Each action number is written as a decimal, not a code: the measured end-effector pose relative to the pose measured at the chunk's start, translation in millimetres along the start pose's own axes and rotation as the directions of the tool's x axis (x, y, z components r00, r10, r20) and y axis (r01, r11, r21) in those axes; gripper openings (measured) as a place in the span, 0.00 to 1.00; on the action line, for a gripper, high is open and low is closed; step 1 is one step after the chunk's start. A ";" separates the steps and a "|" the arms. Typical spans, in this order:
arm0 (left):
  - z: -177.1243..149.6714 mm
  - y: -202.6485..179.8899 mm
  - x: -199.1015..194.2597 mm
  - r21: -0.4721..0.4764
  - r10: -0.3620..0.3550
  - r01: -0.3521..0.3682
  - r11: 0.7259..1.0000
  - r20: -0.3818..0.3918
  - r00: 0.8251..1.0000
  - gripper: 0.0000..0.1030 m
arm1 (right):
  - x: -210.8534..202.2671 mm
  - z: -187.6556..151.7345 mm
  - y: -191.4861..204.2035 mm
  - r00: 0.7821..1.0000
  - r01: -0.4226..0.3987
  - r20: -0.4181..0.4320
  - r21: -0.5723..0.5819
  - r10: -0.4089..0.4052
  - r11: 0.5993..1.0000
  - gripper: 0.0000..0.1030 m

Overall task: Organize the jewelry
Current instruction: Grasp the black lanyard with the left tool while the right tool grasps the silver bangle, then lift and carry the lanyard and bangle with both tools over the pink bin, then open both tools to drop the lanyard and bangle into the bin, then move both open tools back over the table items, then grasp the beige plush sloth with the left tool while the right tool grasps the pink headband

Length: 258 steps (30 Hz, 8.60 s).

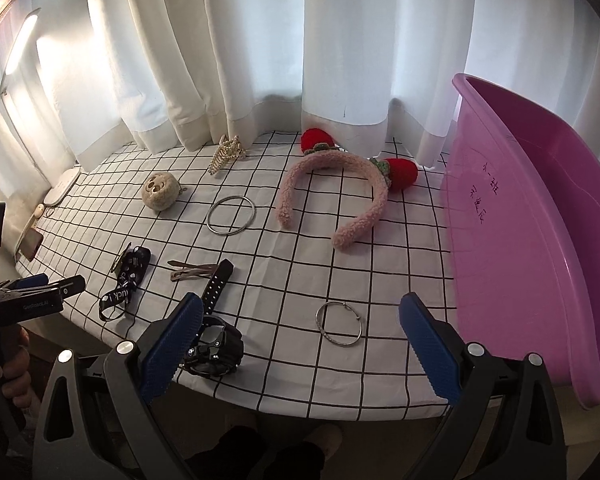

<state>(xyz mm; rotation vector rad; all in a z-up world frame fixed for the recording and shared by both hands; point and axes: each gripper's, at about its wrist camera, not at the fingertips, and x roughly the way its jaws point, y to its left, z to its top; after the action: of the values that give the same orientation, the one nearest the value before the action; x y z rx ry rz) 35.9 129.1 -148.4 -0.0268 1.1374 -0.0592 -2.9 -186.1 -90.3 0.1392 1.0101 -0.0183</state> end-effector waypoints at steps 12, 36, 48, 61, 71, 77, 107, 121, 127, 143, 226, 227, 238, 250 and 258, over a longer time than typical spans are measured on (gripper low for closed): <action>3.8 -15.9 67.7 0.049 -0.011 0.013 0.999 -0.027 1.000 0.94 | 76.1 -15.9 -28.8 0.983 0.105 -0.157 0.092 -0.090 0.990 0.91; -7.8 -24.0 85.7 0.095 0.009 -0.020 0.995 0.113 0.994 0.95 | 128.6 -25.4 -58.6 0.978 0.143 -0.162 0.076 -0.130 0.987 0.92; -16.9 -52.1 71.2 0.220 -0.063 0.034 0.975 0.129 0.990 0.31 | 123.7 -25.2 -48.5 0.983 0.111 -0.150 0.042 -0.104 0.993 0.82; -17.2 -49.3 66.3 0.212 -0.067 0.041 0.976 0.113 0.991 0.20 | 114.3 -23.8 -45.6 0.992 0.063 -0.113 0.053 -0.057 0.997 0.44; -8.8 -40.0 33.6 0.183 -0.067 0.035 0.982 0.167 0.984 0.18 | 92.5 -15.9 -32.6 0.997 0.029 -0.068 0.038 -0.026 0.999 0.44; 1.4 -38.4 5.9 0.180 -0.083 0.045 0.983 0.213 0.974 0.18 | 69.6 -7.0 -23.8 1.000 0.008 -0.029 0.031 -0.007 0.999 0.44; 63.6 -247.4 -179.5 0.593 -0.582 0.298 0.748 0.369 0.725 0.18 | -138.9 46.9 -116.5 0.919 0.065 0.364 0.237 -0.150 0.969 0.44; 51.7 -422.8 -176.3 0.715 -0.686 0.354 0.602 0.237 0.688 0.18 | -155.0 31.5 -227.9 0.907 0.148 0.312 0.396 -0.284 0.906 0.44; 40.5 -474.2 -138.1 0.702 -0.632 0.370 0.609 0.148 0.761 0.18 | -123.6 23.1 -259.0 0.937 0.153 0.222 0.436 -0.271 0.887 0.44; 41.4 -503.4 -74.1 0.667 -0.460 0.347 0.659 -0.008 0.888 0.22 | -82.7 21.8 -273.4 0.971 0.153 0.099 0.440 -0.217 0.885 0.47; 115.3 -44.3 98.3 0.036 -0.014 0.010 0.999 0.118 0.993 0.94 | 103.3 75.1 -47.8 1.000 0.022 0.010 0.234 -0.025 0.972 0.67; 117.3 -45.1 100.8 0.038 -0.012 0.008 0.999 0.116 0.993 0.94 | 106.8 76.7 -49.5 1.000 0.027 0.008 0.238 -0.029 0.971 0.68; 132.7 -51.6 123.5 0.046 0.005 -0.010 0.999 0.099 0.995 0.94 | 146.6 89.2 -73.9 0.995 0.095 -0.052 0.283 -0.083 0.955 0.67; 137.8 -55.4 133.9 0.049 0.018 -0.022 0.999 0.096 0.995 0.94 | 176.4 96.5 -88.4 0.990 0.118 -0.107 0.300 -0.090 0.947 0.67; 138.0 -54.6 141.8 0.046 0.028 -0.032 0.998 0.088 0.996 0.94 | 187.5 106.9 -92.7 0.987 0.136 -0.118 0.292 -0.105 0.947 0.67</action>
<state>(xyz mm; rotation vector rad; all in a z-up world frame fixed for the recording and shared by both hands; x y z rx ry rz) 218.6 64.7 -216.2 0.0293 1.0487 -0.0574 179.6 -282.1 -202.8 0.3580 1.1125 -0.2797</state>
